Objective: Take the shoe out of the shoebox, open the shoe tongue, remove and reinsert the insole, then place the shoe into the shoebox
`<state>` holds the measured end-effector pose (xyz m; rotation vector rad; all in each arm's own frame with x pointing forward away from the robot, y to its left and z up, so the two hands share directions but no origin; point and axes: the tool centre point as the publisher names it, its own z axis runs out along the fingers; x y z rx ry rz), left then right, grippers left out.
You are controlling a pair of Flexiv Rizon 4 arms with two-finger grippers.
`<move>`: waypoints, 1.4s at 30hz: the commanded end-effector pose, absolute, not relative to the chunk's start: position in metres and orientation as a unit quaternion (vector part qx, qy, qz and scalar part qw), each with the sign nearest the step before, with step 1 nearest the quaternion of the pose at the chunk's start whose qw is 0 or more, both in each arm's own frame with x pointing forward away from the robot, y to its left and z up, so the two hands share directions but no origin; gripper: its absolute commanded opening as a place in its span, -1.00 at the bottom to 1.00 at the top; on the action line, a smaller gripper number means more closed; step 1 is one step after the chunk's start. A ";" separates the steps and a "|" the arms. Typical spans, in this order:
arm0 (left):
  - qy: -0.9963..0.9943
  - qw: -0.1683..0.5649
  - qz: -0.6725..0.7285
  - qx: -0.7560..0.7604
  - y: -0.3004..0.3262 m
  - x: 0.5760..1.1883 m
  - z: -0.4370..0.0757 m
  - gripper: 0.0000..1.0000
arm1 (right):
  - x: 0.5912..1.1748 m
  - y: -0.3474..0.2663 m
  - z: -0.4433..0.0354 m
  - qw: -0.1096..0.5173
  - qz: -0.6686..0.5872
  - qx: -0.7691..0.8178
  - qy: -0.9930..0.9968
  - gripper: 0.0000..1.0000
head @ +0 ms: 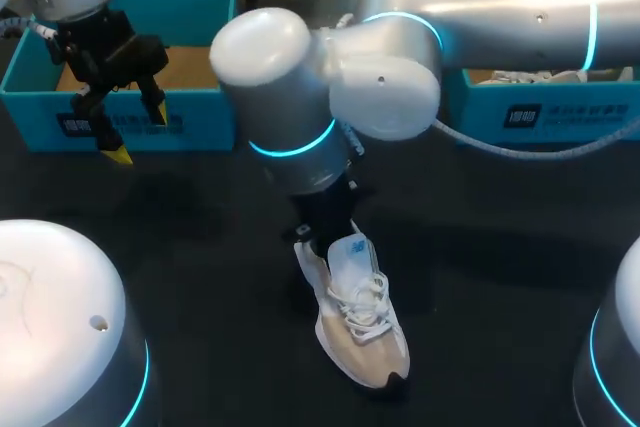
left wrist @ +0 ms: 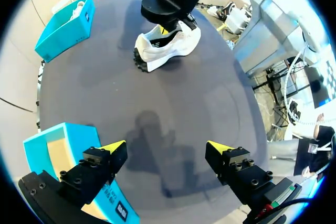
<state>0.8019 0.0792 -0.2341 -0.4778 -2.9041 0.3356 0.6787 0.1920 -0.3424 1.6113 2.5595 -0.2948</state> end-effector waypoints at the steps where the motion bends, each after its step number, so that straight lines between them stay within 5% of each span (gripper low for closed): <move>1: -0.977 0.089 0.111 -0.161 0.080 0.801 -0.234 1.00 | 0.685 0.188 -0.343 0.016 -0.087 0.531 0.843 -0.69; 7: -0.977 0.089 0.111 -0.161 0.080 0.801 -0.234 1.00 | 0.687 0.189 -0.343 0.009 -0.083 0.529 0.844 -0.16; 13: -0.977 0.089 0.111 -0.161 0.080 0.801 -0.234 1.00 | 0.682 0.189 -0.347 0.001 -0.078 0.532 0.843 0.04; 15: -0.977 0.089 0.111 -0.161 0.080 0.801 -0.234 1.00 | 0.681 0.189 -0.348 -0.001 -0.077 0.533 0.843 0.70; 19: -0.977 0.089 0.111 -0.161 0.080 0.801 -0.234 1.00 | 0.680 0.189 -0.351 -0.007 -0.075 0.535 0.842 1.00; 42: -0.977 0.089 0.111 -0.161 0.080 0.801 -0.234 1.00 | 0.667 0.197 -0.336 0.010 -0.096 0.550 0.829 1.00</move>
